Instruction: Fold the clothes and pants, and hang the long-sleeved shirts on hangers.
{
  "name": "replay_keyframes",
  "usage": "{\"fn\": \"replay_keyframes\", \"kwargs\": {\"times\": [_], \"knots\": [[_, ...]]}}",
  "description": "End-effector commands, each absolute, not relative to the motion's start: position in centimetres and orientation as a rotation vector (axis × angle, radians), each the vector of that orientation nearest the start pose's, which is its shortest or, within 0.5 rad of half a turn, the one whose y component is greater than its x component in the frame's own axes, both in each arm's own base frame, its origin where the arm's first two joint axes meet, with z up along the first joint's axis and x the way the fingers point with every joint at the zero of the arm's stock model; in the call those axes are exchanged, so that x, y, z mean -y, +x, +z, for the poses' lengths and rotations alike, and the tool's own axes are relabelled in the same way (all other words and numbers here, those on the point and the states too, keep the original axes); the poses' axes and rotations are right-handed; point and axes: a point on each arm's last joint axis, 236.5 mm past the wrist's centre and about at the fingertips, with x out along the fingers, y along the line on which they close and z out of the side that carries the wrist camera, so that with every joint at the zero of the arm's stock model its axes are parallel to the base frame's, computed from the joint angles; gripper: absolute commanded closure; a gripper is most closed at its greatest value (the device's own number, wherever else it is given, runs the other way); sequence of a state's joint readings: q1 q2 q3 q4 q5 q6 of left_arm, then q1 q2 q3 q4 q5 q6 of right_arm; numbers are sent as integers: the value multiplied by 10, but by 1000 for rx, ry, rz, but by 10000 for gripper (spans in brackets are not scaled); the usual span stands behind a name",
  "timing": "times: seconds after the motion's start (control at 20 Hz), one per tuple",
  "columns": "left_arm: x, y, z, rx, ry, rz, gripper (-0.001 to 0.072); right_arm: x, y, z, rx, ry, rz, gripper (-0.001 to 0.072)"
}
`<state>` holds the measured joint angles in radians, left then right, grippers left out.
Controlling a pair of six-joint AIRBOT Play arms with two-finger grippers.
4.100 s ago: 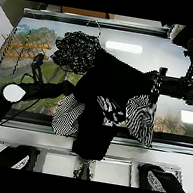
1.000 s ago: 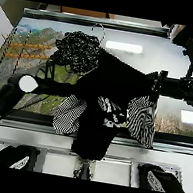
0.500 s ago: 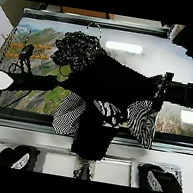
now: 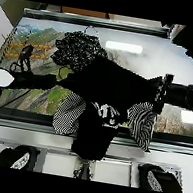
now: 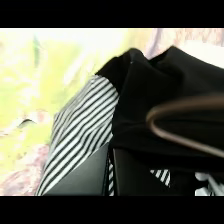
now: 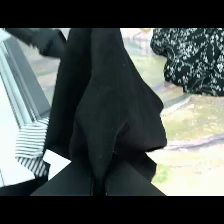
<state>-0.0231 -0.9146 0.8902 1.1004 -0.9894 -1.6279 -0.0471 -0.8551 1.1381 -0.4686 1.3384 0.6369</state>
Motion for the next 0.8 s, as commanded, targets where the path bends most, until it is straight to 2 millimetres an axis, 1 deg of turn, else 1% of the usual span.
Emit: {"fn": "replay_keyframes", "kwargs": {"times": [0.0,0.15,0.3,0.4,0.5,0.65,0.75], "knots": [[83,343,86,-962,-485,-191,695,-184,283,236,-499,-71,1059,700],[82,340,98,-928,-480,-196,696,-180,281,227,-533,-103,1056,700],[82,339,107,-897,-474,-200,696,-180,268,217,-575,-148,1098,700],[82,337,109,-894,-473,-202,695,-178,265,213,-590,-165,1099,700],[82,335,107,-905,-472,-203,696,-182,263,225,-513,-203,1118,701],[83,336,104,-915,-475,-202,695,-187,266,253,-390,-191,1095,700],[85,335,91,-969,-480,-203,695,-193,263,267,-340,-159,1107,700]]}}
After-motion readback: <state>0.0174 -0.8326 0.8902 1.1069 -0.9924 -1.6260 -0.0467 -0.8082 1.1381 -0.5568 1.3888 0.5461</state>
